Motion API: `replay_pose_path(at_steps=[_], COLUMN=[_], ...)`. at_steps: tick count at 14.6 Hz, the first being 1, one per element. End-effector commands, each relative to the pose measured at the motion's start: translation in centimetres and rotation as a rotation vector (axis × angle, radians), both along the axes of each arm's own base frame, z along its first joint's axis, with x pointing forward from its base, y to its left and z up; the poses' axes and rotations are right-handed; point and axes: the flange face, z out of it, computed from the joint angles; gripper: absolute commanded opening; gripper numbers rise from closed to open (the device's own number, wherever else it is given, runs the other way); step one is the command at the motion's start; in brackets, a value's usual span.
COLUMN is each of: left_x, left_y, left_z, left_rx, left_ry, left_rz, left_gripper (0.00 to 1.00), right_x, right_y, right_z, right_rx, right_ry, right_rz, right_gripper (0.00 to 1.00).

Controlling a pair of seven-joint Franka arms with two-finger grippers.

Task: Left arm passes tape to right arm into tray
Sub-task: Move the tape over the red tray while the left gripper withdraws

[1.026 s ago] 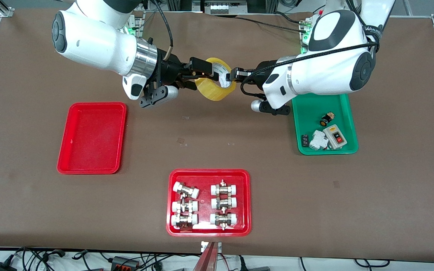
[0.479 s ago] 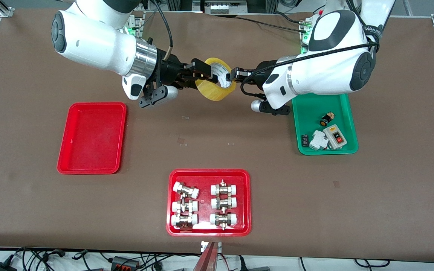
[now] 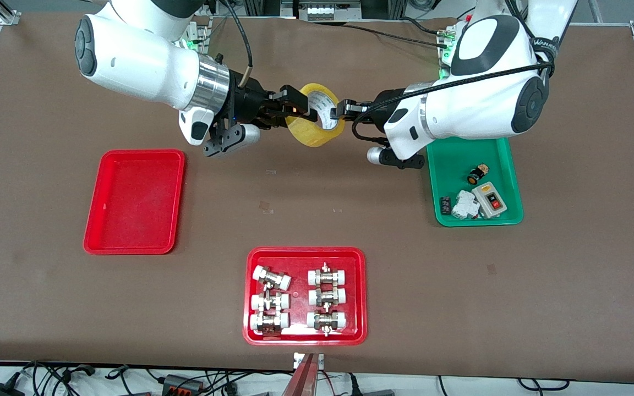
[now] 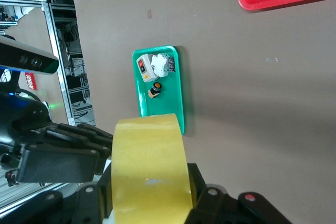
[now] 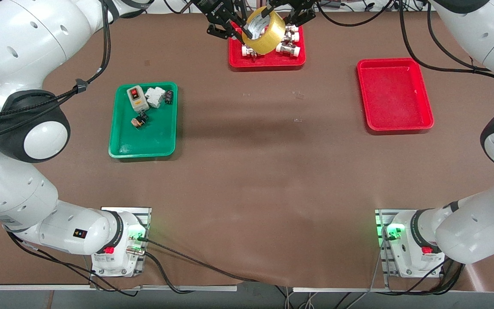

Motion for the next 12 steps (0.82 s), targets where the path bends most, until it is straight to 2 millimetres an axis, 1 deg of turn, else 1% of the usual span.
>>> replay_pose_path(at_steps=[1,3,5,6,7,8,9,11,12], left_x=[0.5,0.6,1.0,1.0,0.7,0.5,0.2,-0.7,-0.8], left_y=[0.6,1.8,4.5,5.8,6.7,7.7,8.8,10.7,11.7], left_z=[1.2,1.1,1.1,1.4,3.0,3.8,4.3,6.0,6.3], left_rx=[-0.015,-0.003,0.025,0.080,0.139,0.208,0.291,0.409,0.443], left_ry=[-0.004,0.023,0.049,0.038,-0.005,-0.032,-0.059,-0.113,-0.134], left_rz=[0.005,-0.009,-0.018,-0.039,-0.064,-0.085,-0.106,-0.129,-0.144], left_gripper=[1.00,1.00,1.00,1.00,1.00,1.00,1.00,1.00,1.00], right_x=[0.3,0.3,0.4,0.6,1.0,1.7,2.6,5.7,7.2], right_y=[-0.2,-0.2,-0.4,-0.5,-0.9,-1.9,-3.4,-8.0,-10.4], right_z=[0.5,0.4,0.0,-0.3,-1.4,-2.6,-4.3,-7.8,-9.7], right_rx=[0.014,0.016,0.010,0.000,-0.010,-0.020,-0.034,-0.052,-0.058], right_ry=[-0.001,-0.014,-0.017,-0.017,-0.007,0.006,0.027,0.042,0.061], right_rz=[0.004,0.017,0.021,0.021,0.018,0.006,-0.015,-0.051,-0.067], right_gripper=[0.25,0.24,0.24,0.24,0.24,0.24,0.24,0.24,0.24])
